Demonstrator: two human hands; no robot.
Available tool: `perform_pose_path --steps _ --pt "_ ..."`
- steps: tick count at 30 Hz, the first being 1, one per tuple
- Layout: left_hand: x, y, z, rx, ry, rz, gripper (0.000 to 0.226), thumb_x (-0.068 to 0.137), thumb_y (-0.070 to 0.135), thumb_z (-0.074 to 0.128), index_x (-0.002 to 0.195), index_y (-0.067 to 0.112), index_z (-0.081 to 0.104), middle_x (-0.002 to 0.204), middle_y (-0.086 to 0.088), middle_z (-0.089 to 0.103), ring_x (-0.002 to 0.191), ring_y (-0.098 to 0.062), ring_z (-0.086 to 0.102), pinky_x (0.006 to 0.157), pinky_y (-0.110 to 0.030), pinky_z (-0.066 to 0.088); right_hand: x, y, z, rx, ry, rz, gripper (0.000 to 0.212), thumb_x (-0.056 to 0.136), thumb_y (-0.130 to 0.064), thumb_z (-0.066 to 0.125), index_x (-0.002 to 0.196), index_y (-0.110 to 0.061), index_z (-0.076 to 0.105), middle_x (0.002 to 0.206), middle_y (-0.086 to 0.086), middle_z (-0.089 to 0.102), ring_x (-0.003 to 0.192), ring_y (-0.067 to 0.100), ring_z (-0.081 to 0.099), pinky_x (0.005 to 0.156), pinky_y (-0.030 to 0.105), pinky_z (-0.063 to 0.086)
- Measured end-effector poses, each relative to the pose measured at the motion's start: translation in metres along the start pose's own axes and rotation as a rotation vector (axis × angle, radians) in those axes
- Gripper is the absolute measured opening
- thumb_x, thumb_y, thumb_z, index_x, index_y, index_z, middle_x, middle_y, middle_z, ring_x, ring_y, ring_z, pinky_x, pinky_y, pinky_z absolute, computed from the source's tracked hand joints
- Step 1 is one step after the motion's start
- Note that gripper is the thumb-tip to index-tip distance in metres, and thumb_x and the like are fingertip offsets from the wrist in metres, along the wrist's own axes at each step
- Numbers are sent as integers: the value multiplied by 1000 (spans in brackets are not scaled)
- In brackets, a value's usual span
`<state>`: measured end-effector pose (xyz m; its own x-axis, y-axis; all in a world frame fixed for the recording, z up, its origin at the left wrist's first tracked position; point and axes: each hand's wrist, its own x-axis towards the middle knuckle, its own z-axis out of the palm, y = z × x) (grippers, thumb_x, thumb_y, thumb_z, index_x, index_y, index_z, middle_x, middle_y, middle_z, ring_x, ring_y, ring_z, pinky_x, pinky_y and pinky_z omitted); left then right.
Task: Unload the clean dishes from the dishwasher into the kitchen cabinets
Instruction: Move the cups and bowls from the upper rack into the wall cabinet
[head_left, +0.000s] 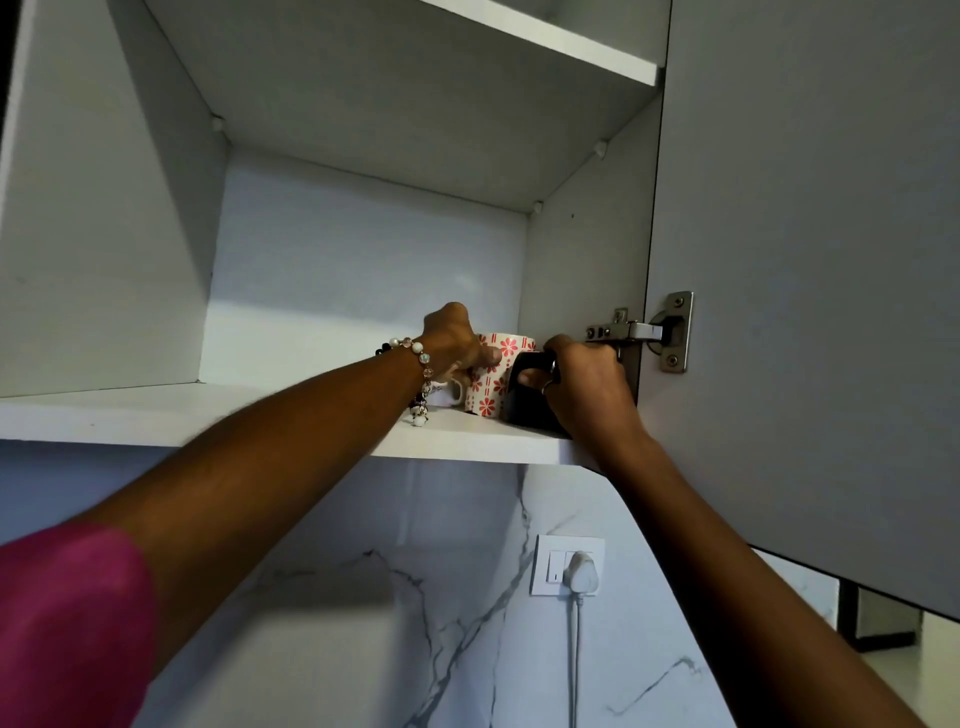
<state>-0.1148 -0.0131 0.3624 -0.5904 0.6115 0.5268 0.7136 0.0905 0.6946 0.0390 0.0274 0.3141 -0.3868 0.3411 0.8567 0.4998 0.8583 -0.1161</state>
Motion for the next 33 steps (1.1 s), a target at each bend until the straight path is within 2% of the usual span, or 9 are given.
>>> perform_pose_path --steps 2,3,6,9,16,22,26,29,33 --pt "-5 0 0 -48 19 -47 32 70 15 83 84 0 58 90 -14 68 76 -26 70 61 -30 58 -3 -1 -1 -10 30 -12 34 90 -29 62 114 -5 60 108 17 67 98 32 62 69 25 37" --pt "-8 1 1 -71 6 -65 30 68 9 83 85 -3 62 88 -16 69 72 -26 71 61 -32 60 -4 -2 -1 -17 41 -23 35 91 -31 61 114 -4 61 108 17 67 98 32 61 70 26 38" --pt "-11 4 8 -50 4 -47 32 64 4 85 89 -7 68 87 -18 71 71 -30 72 71 -40 61 -5 -3 -2 -15 39 -31 35 92 -30 58 116 -4 61 111 17 67 100 32 61 76 31 45" --pt "-7 2 12 -11 52 -20 30 67 6 84 90 -6 68 92 -19 71 78 -31 71 76 -40 60 -4 -2 -3 38 19 -5 35 91 -28 60 117 -5 62 111 17 67 101 32 61 80 35 49" --pt "-30 10 -4 -92 -30 -44 21 75 4 76 94 -4 71 90 -16 72 71 -27 73 71 -37 61 -2 1 -1 127 -12 59 33 91 -23 61 121 -9 61 117 17 65 106 32 61 84 32 49" --pt "-57 13 -16 -67 -156 -29 23 83 0 67 106 -5 64 97 -22 70 74 -32 72 71 -43 61 -5 -3 -1 145 2 97 35 89 -22 64 120 -7 61 118 17 66 106 33 61 87 35 50" --pt "-73 16 -32 -49 -87 72 12 85 3 66 96 1 67 88 -16 70 65 -28 72 57 -34 61 -11 -8 -6 190 15 165 42 84 -20 70 121 -5 58 119 16 64 109 31 60 88 36 51" --pt "-96 17 -42 -98 -2 144 6 86 3 64 90 5 68 82 -14 71 58 -25 71 53 -32 60 -23 -12 -12 159 -9 185 46 83 -22 71 124 -7 57 119 15 65 109 30 60 86 35 50" --pt "-141 15 -41 -204 86 279 11 88 5 61 95 5 69 78 -13 72 55 -26 69 49 -29 59 -57 -16 -25 -52 14 44 40 87 -9 63 126 -7 57 120 16 64 105 33 61 82 33 49"
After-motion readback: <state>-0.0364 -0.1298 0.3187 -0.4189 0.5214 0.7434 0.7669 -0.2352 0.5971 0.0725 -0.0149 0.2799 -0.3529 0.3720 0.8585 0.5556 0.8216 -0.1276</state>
